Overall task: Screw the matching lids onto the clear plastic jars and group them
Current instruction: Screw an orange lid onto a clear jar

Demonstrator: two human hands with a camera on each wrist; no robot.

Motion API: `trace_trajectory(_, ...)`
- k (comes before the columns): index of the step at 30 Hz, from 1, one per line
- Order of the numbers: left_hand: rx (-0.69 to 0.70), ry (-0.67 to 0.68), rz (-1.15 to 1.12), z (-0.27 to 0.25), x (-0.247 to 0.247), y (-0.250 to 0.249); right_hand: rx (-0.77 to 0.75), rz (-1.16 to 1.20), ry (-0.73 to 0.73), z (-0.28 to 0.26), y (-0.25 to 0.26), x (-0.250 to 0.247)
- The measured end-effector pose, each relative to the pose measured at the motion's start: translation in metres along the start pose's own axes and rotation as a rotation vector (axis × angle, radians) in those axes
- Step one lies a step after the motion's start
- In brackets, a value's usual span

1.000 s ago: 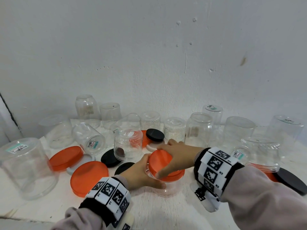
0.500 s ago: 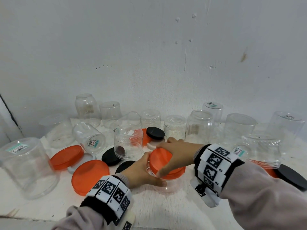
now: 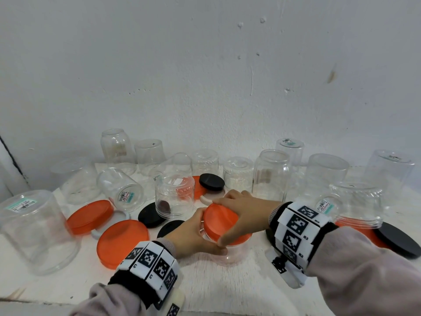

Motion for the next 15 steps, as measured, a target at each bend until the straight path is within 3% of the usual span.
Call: trace_trajectory(15,0.011,-0.019,0.02,0.002,0.0,0.003,-0.023,0.01,-0.235,-0.005,-0.001,0.02)
Point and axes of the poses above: each hand's wrist, its own z-axis towards the middle knuckle, its own x-axis out of the palm, y = z × x, the point moved 4 cm from there along z, towards the middle knuckle, and after that the axes turned 5 degrees about -x, right-handed, at the moved point
